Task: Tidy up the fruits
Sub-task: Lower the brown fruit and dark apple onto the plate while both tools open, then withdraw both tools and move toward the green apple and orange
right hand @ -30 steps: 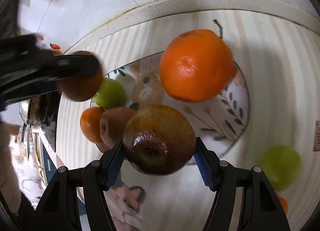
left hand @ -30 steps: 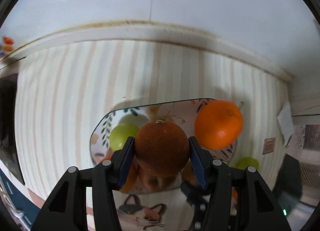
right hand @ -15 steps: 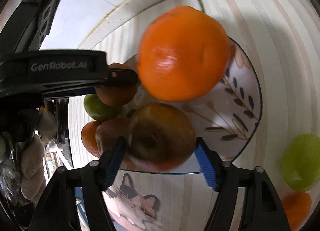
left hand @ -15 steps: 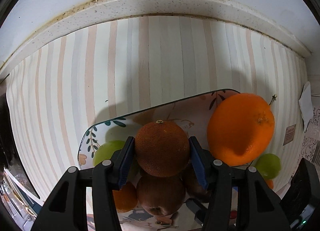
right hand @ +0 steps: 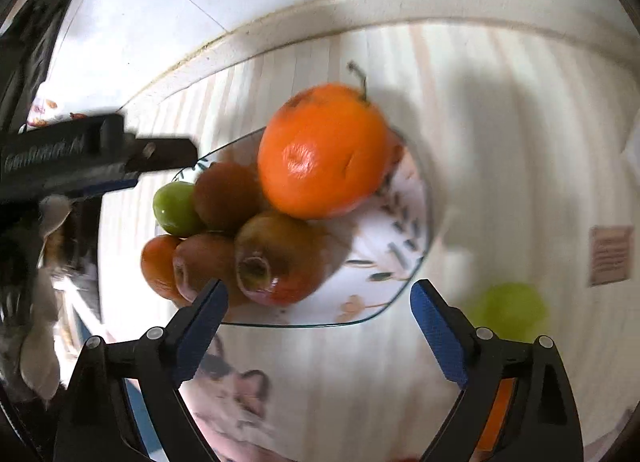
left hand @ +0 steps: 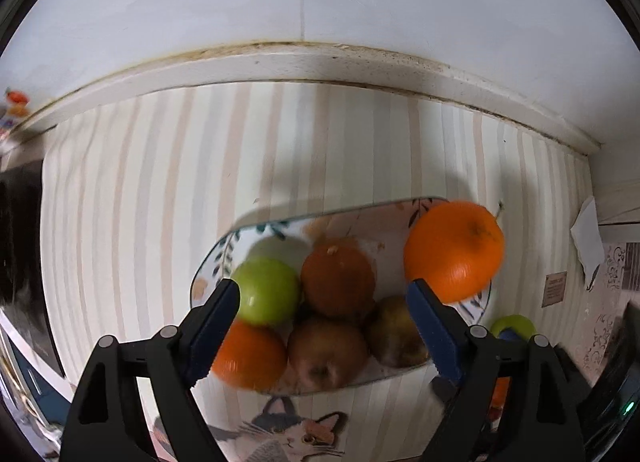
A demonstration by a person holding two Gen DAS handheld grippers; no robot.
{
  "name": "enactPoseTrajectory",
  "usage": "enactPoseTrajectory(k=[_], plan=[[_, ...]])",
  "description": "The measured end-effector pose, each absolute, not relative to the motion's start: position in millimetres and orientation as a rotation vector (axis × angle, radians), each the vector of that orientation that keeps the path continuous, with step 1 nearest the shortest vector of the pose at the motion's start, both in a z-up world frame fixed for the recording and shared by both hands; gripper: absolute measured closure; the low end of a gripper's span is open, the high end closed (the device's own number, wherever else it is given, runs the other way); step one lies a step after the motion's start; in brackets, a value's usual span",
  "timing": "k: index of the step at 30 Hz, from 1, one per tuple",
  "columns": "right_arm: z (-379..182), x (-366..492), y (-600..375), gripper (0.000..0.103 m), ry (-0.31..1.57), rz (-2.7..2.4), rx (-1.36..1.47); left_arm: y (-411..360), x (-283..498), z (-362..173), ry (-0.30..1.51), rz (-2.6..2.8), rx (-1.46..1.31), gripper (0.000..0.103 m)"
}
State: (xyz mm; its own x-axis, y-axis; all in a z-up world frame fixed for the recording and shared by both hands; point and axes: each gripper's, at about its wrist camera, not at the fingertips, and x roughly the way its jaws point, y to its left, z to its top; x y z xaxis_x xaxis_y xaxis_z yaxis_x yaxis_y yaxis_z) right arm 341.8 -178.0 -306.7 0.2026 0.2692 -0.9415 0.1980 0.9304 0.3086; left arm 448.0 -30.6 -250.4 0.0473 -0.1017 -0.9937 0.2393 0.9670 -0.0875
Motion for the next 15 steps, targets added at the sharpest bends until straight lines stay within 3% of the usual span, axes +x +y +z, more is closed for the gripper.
enactPoseTrajectory(k=[15], plan=[[-233,310,-173,0.008,1.298,0.026,0.198,20,359,-198,1.320,-0.156,0.040,0.018]])
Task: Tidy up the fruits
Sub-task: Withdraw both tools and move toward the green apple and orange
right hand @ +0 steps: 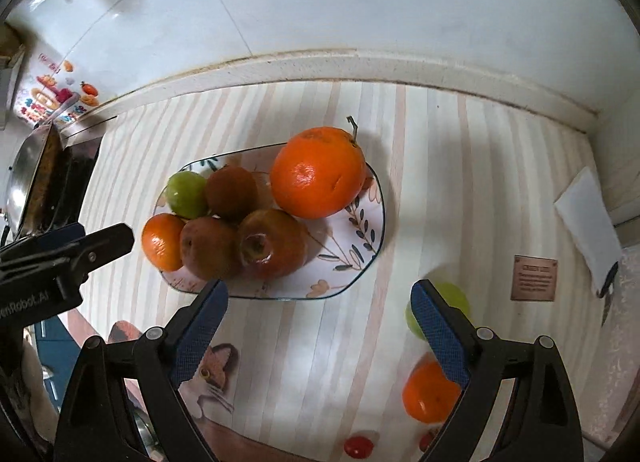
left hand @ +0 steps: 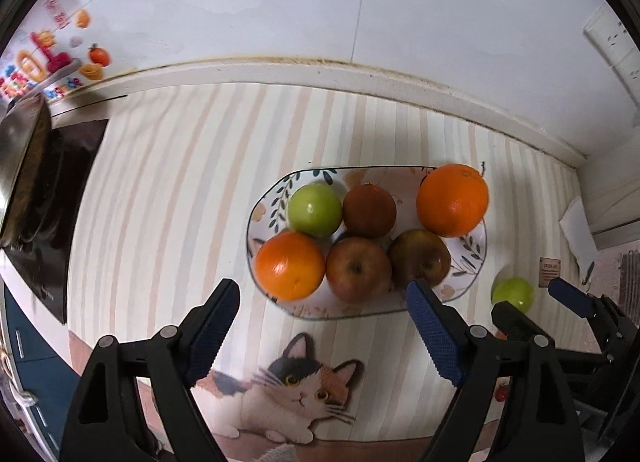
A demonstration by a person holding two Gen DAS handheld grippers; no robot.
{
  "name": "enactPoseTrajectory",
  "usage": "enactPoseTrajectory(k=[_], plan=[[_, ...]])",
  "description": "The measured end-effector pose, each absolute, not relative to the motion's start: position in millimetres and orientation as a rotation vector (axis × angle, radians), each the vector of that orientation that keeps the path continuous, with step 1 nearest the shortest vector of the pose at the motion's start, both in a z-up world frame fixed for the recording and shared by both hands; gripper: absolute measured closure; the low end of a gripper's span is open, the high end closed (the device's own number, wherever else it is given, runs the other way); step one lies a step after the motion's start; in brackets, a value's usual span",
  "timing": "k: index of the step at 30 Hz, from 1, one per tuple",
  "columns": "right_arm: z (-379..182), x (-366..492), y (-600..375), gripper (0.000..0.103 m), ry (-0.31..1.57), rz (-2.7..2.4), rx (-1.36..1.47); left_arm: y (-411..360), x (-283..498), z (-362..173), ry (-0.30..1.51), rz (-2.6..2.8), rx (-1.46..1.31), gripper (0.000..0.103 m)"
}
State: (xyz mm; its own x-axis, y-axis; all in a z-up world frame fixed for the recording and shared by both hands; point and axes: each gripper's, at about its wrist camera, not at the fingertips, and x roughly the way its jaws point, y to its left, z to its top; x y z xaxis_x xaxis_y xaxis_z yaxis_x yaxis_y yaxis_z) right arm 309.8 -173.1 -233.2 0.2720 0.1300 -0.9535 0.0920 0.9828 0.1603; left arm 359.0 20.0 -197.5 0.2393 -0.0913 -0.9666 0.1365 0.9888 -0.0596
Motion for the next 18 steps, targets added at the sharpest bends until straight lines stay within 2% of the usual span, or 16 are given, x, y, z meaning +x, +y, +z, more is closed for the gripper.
enactPoseTrajectory(k=[18], plan=[[-136,229,-152,0.008,1.142,0.058,0.130,33,257,-129,1.170,-0.172,0.007,0.018]])
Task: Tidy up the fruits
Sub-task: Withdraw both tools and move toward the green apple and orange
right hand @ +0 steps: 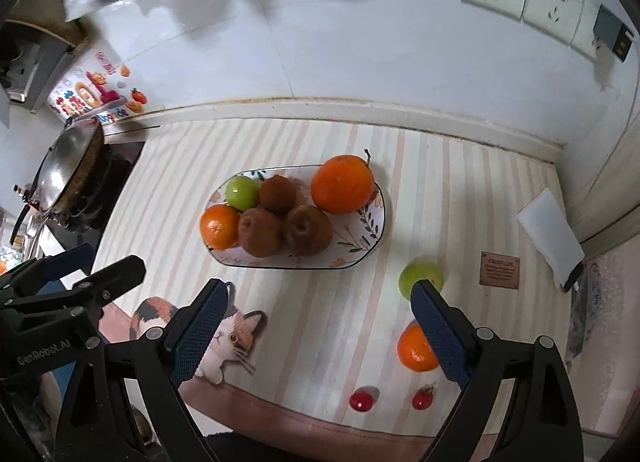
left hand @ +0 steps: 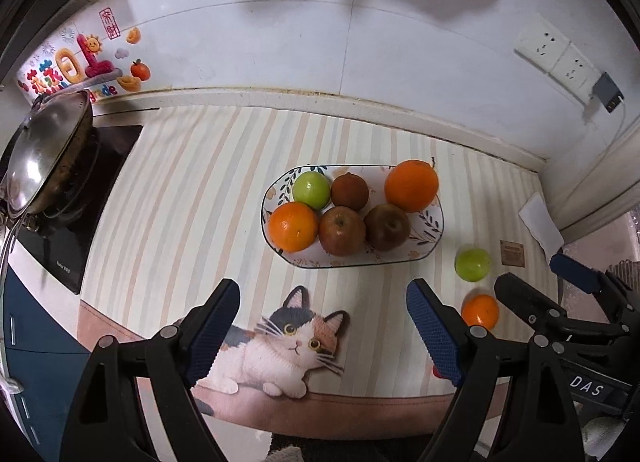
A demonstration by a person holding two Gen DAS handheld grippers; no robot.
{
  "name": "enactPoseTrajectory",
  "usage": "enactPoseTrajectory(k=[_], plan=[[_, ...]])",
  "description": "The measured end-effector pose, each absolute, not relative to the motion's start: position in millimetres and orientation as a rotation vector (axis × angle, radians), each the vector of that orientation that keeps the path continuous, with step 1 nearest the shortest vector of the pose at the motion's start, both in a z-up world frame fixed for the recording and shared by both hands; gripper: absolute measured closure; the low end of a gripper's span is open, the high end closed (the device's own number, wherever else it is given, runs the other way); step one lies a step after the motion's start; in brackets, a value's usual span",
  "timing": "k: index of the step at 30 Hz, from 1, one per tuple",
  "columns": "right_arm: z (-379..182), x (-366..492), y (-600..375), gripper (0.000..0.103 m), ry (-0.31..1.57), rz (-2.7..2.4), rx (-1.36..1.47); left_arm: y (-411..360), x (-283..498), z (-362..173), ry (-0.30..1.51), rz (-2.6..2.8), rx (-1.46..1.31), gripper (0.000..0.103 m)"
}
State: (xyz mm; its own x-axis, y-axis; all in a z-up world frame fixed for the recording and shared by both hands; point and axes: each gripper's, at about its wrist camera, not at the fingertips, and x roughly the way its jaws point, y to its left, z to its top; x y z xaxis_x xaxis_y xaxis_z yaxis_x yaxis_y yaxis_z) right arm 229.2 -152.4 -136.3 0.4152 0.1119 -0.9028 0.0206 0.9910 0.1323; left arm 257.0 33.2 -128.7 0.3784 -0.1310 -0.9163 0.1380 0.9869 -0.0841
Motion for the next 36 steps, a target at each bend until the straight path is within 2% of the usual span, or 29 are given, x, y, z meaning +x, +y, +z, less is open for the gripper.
enactPoseTrajectory(k=[11,21,27,34,36], plan=[[-98,190,-143,0.008,1.080,0.079,0.126,42,220,-104,1.116,-0.173,-0.006,0.018],[-96,178,-168,0.008,1.065,0.072,0.224,30,213,-110,1.128,-0.186,-0.006,0.018],[-130,175,-227,0.008,1.127,-0.016,0.329,-13,219,-149,1.225,-0.244,0.062,0.018],[-203,159,-294,0.008,1.216,-0.158,0.467,-81,231,-211,1.357,-0.322,0.166,0.018],[-230,156,-309,0.012,1.242,-0.176,0.530,-98,236,-227,1.382,-0.332,0.209,0.018]])
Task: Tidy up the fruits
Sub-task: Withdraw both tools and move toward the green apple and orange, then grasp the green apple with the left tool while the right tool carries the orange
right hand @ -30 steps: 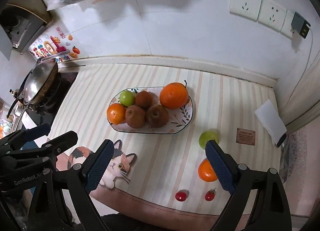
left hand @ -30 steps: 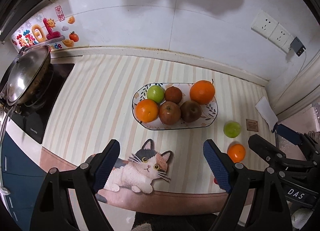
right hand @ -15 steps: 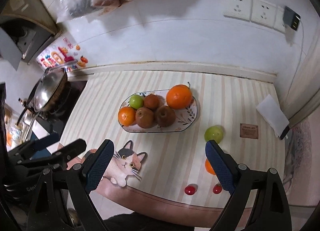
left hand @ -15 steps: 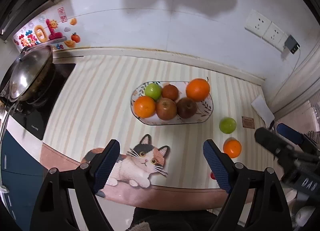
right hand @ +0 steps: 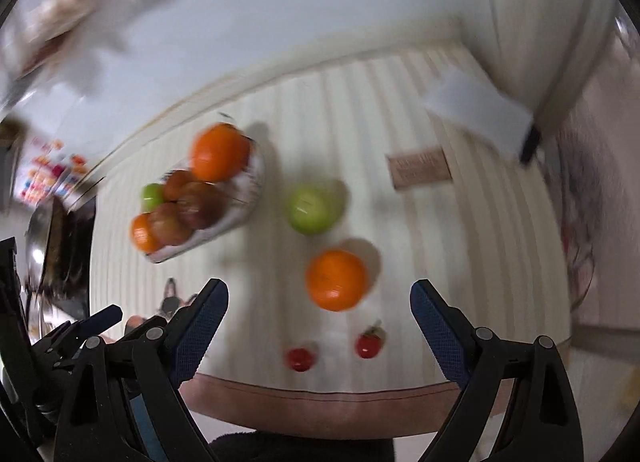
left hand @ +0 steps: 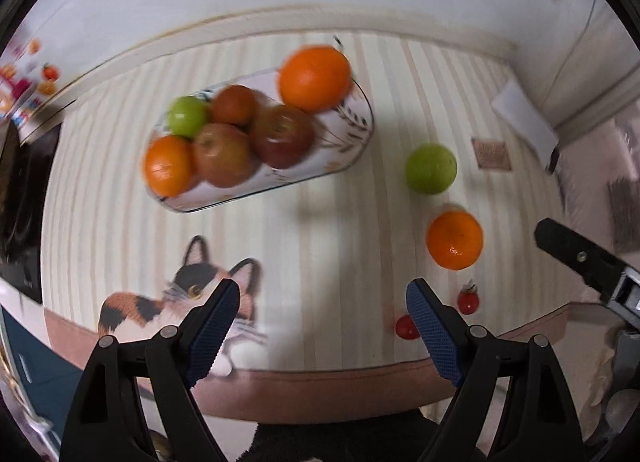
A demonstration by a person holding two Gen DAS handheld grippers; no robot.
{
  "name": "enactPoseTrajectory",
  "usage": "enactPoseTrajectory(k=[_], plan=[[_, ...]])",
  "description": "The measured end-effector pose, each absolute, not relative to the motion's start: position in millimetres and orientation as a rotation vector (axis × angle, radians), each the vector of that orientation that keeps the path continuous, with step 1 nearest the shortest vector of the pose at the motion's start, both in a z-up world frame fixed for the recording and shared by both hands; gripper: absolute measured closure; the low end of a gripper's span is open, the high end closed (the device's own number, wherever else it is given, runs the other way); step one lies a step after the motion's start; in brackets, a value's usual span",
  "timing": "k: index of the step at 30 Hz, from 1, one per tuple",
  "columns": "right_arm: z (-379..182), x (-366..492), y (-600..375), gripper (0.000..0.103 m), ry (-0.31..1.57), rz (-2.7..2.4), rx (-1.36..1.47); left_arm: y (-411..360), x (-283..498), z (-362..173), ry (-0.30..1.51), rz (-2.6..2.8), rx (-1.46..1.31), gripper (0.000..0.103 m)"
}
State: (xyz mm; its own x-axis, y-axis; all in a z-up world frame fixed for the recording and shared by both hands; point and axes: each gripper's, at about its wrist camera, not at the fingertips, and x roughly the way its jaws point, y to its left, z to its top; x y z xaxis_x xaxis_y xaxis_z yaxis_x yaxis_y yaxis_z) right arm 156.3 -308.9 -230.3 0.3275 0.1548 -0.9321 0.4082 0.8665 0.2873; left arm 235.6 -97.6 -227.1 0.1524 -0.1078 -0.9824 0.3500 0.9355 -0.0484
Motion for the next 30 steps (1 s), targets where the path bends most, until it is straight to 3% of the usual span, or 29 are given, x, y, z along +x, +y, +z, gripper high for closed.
enactPoseTrajectory(k=[8,10,12,22,30], plan=[[-333,176,-315,0.015,1.350,-0.134,0.724,-134,257,-273,1.437,-0.333,0.371,0.018],[-348,182,-308,0.022,1.370,-0.112,0.728,-136,263,-279,1.452,-0.326,0.387,0.018],[-357,187,-303,0.036,1.389,-0.109,0.706,-136,269,-282,1.462,-0.322,0.390,0.018],[-345,171,-340,0.038,1.341,-0.201,0.699,-176,306,-269,1.515,-0.434,0.217,0.018],[-353,177,-366,0.038,1.345,-0.264,0.714,-235,326,-294,1.583,-0.533,0.236,0.018]])
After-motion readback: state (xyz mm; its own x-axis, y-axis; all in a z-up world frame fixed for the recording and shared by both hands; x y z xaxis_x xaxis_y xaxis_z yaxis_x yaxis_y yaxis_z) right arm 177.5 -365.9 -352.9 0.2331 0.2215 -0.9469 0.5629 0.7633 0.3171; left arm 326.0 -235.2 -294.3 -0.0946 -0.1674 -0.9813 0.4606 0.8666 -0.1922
